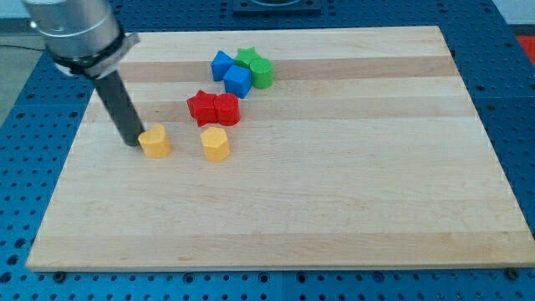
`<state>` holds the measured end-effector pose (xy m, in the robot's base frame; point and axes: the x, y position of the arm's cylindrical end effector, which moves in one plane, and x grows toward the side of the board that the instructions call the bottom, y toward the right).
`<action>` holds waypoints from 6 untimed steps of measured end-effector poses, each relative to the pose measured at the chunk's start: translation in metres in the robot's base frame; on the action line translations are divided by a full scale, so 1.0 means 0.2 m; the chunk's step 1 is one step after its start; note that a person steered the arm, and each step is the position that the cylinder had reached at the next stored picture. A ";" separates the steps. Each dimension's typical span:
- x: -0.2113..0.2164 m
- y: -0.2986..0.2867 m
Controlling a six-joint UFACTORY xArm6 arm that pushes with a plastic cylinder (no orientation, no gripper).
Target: Slightly push the green blocks down
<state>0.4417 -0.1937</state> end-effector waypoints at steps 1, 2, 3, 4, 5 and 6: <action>0.00 0.25; -0.09 0.07; -0.27 -0.13; -0.63 -0.11; -0.89 0.10; -1.02 0.35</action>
